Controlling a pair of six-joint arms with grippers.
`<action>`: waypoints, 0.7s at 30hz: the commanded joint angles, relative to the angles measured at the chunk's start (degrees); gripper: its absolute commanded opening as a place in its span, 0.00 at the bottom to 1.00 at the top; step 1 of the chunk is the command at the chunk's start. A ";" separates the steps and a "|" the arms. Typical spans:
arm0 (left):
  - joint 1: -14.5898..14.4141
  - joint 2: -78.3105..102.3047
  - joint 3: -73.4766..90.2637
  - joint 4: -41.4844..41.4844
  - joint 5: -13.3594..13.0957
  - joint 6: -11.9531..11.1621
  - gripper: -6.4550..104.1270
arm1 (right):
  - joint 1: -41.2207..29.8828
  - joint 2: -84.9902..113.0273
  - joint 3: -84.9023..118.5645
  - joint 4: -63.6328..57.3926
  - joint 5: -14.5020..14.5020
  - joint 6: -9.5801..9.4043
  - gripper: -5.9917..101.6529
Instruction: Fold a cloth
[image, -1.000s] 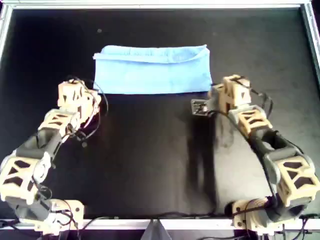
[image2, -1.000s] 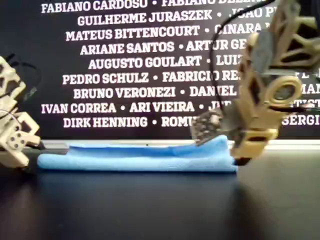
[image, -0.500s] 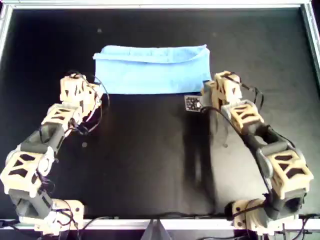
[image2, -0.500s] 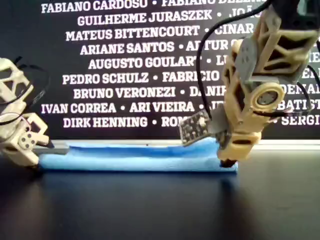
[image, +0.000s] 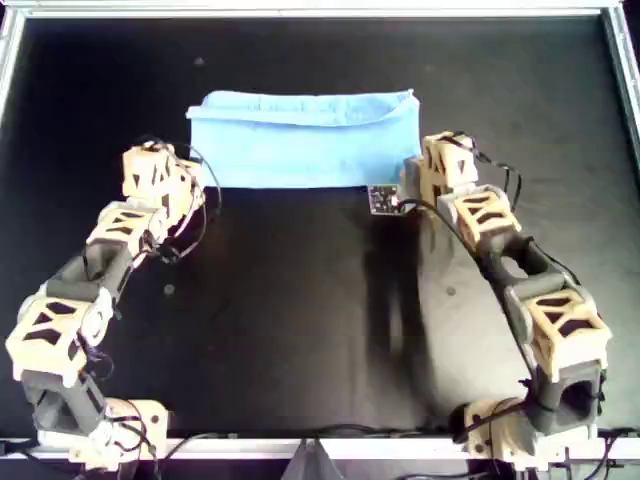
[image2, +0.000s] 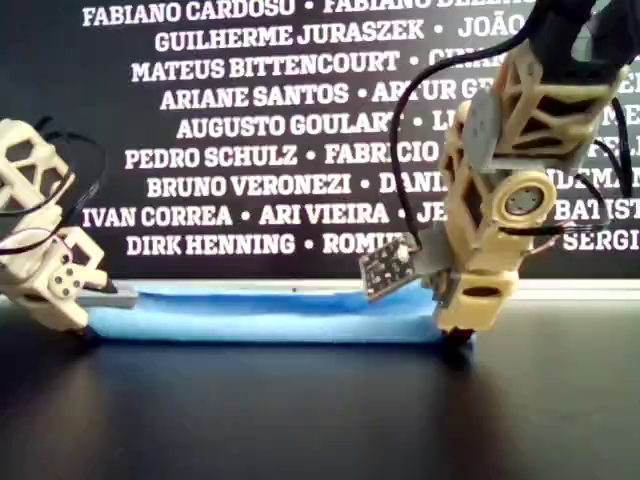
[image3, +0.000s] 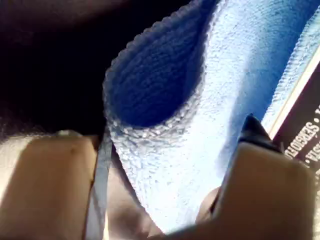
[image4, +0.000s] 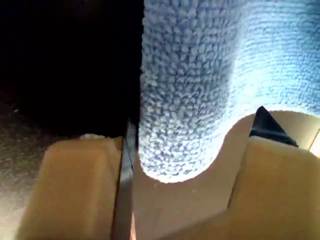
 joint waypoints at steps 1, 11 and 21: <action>-1.23 -0.26 -2.20 -0.53 -0.44 0.35 0.87 | 0.35 1.58 -4.48 0.70 -0.35 0.00 0.92; -1.32 -0.35 -2.55 -0.35 -0.44 0.35 0.71 | 0.00 0.62 -4.75 0.70 -0.35 0.62 0.68; -1.32 0.18 -3.25 -0.62 0.79 -0.53 0.15 | -0.18 1.32 -4.83 0.62 -0.35 0.70 0.32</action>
